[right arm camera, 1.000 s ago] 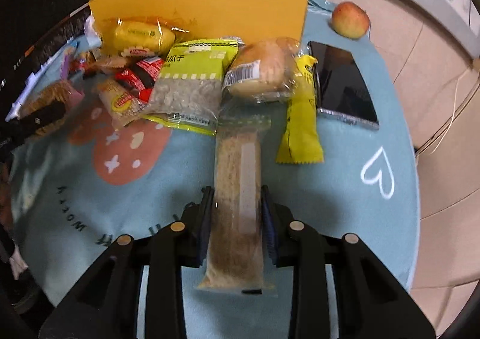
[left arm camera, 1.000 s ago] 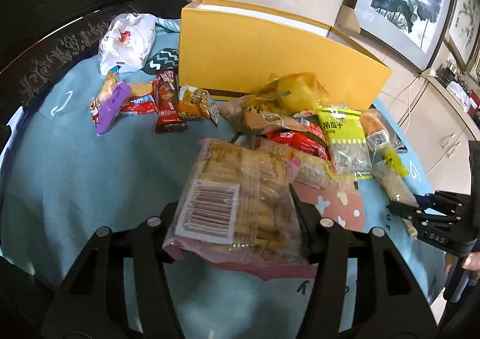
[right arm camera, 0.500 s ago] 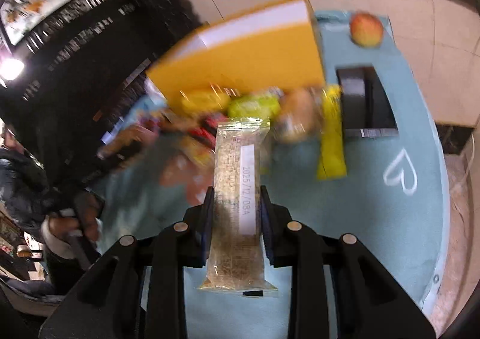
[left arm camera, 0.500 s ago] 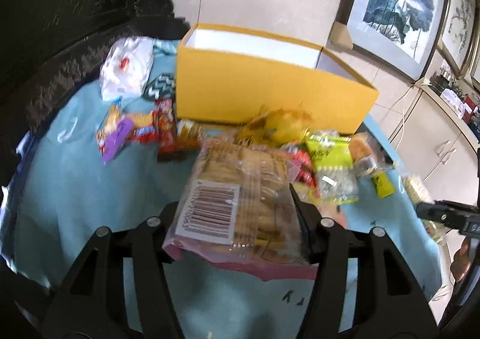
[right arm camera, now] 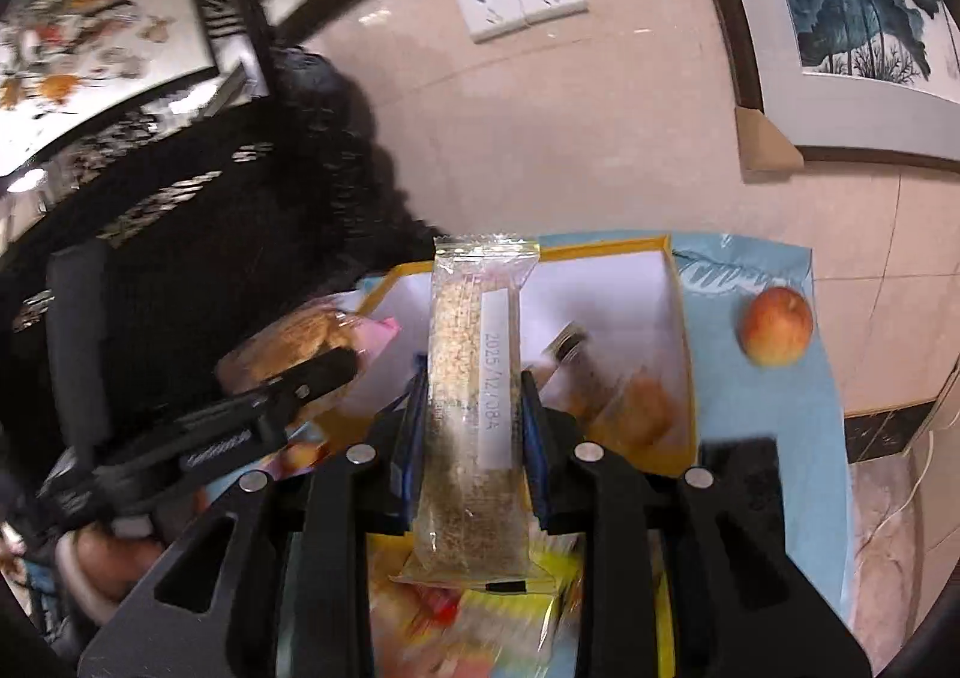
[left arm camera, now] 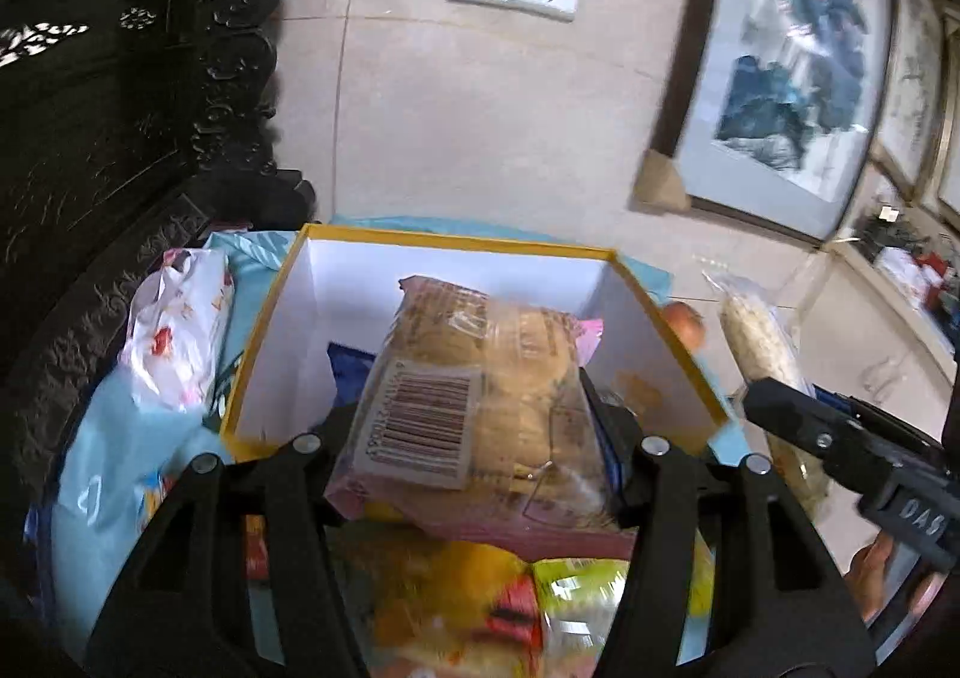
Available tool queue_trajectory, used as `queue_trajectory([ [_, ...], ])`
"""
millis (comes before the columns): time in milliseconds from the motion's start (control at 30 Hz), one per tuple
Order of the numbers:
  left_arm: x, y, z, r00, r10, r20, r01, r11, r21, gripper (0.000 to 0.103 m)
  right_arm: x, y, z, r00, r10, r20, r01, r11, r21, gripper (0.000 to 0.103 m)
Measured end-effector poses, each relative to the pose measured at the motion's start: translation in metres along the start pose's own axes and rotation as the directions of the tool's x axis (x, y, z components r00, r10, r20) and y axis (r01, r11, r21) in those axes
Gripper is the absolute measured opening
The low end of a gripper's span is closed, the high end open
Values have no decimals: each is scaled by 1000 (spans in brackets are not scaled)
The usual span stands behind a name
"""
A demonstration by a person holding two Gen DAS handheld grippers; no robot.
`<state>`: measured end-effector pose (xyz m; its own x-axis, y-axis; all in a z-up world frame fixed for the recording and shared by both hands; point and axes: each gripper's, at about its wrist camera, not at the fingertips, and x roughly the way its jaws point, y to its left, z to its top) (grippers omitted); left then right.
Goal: Organize snacks
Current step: 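Carry both packs over the yellow box and open both tools to drop them, then move both tools back to the snack pile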
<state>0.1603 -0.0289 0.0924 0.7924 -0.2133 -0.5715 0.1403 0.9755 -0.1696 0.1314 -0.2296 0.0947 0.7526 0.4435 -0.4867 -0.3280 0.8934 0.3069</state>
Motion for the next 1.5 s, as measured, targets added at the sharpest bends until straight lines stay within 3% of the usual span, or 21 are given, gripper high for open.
queue_trajectory([
  [100, 39, 7, 13, 999, 15, -43, -16, 999, -36, 60, 44, -15, 12, 999, -45, -15, 45, 999, 12, 30],
  [133, 50, 9, 16, 998, 30, -47, -33, 998, -45, 65, 54, -19, 14, 998, -60, -5, 60, 998, 20, 35],
  [167, 60, 10, 19, 998, 56, -38, -58, 997, -47, 84, 65, -24, 15, 997, -78, -10, 78, 997, 27, 44],
  [200, 67, 8, 19, 993, 115, -15, -115, 993, -30, 96, 77, -31, 15, 993, -110, -45, 112, 992, 58, 68],
  [233, 69, 5, 15, 981, 196, 17, -196, 981, -4, 101, 79, -37, 14, 991, -120, -55, 126, 987, 100, 74],
  [267, 68, 2, 11, 974, 221, 37, -222, 975, 19, 101, 77, -41, 12, 992, -114, -46, 119, 983, 138, 77],
  [333, 64, 0, 1, 976, 209, 56, -213, 975, 66, 101, 62, -47, 6, 993, -113, 17, 109, 982, 154, 98],
  [367, 62, 2, -1, 977, 208, 56, -212, 975, 66, 101, 53, -48, 2, 989, -139, 58, 128, 979, 160, 102],
  [433, 50, 8, -7, 984, 164, 73, -168, 985, 45, 101, 36, -48, -5, 982, -159, 97, 142, 976, 163, 102],
  [533, 36, 11, -11, 988, 131, 78, -134, 990, 42, 101, 23, -52, -14, 988, -138, 71, 125, 979, 162, 102],
  [767, 0, 6, -40, 998, 54, 36, -56, 997, 52, 101, -16, -37, -47, 976, -204, 71, 196, 975, 107, 102],
  [933, -22, 16, -82, 999, 5, 48, -4, 999, -33, 101, -39, -35, -80, 972, -227, 59, 221, 971, 90, 102],
  [1067, -19, 11, -112, 998, 57, -41, -55, 997, 55, 101, -45, -36, -108, 965, -262, 21, 260, 963, 63, 102],
  [1133, -16, 12, -129, 994, 84, -77, -79, 995, 58, 101, -45, -42, -123, 956, -292, -14, 292, 955, 41, 102],
  [1233, -6, 20, -148, 984, 49, -171, -49, 999, 5, 101, -38, -51, -139, 930, -356, -89, 357, 934, -10, 102],
  [1367, -4, 30, -166, 980, 49, -192, -55, 998, -27, 101, -22, -49, -152, 898, -415, -143, 401, 908, -119, 102],
  [1400, -5, 34, -169, 980, 40, -195, -50, 998, -46, 101, -16, -48, -155, 880, -449, -154, 428, 891, -153, 97],
  [1500, -7, 42, -174, 980, 29, -197, -43, 997, -68, 101, -3, -53, -159, 861, -463, -210, 435, 885, -164, 77],
])
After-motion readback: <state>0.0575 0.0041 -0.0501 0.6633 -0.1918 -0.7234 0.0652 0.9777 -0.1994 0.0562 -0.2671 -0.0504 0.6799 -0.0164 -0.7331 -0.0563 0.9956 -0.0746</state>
